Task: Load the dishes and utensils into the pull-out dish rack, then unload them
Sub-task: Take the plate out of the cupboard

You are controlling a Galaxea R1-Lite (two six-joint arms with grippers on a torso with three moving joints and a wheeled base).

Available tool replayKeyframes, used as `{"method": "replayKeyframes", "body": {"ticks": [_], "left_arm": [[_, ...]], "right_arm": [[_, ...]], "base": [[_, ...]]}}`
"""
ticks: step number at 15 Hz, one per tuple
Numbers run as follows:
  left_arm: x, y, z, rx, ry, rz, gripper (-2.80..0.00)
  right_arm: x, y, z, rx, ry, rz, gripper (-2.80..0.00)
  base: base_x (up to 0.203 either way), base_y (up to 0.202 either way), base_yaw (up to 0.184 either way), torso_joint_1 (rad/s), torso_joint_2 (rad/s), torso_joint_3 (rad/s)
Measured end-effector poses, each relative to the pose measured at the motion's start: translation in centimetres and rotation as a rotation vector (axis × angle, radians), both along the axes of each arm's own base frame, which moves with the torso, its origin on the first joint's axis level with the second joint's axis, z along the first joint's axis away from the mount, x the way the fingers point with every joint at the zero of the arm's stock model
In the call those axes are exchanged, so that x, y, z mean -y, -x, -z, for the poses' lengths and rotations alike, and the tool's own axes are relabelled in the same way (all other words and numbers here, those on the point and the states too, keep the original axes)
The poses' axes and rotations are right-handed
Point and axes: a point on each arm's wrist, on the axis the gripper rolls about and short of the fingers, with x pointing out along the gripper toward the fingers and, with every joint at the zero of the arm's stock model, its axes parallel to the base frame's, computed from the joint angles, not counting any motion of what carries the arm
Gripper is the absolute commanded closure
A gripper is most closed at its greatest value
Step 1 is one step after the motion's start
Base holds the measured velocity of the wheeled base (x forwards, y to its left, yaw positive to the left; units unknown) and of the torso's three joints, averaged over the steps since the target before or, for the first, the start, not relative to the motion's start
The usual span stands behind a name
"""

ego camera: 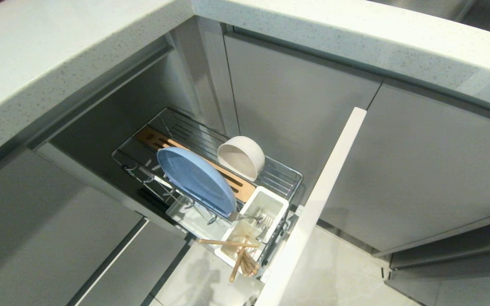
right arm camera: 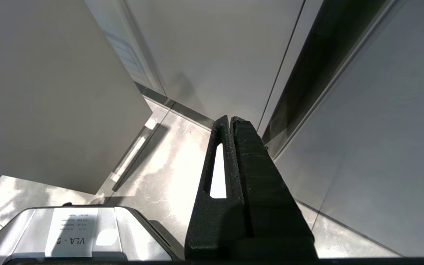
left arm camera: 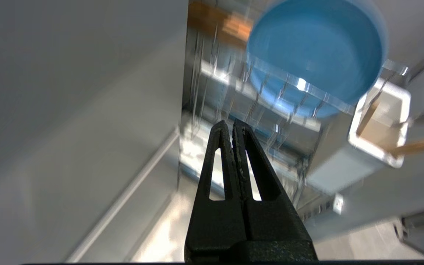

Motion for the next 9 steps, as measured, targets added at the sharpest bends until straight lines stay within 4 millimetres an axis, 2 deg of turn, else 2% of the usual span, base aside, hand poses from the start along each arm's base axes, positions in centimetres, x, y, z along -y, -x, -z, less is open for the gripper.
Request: {"method": "replayKeyframes", "body": {"ticks": [4,9], "left_arm": [[-0.12,-0.11,0.43,-0.029,0.080,-0.043,0.00],[-0.15,-0.11,0.43,-0.027,0.068,-0.058,0.00]], "right_arm": [[0.00,0.00,0.00,0.000,0.000,0.000,0.00],[0.00,0.00,0.00,0.000,0.000,0.000,0.00]], "base": [[0.000,0.000,0.000,0.000,0.00,0.000],[0.000,0.000,0.000,0.000,0.00,0.000]]}}
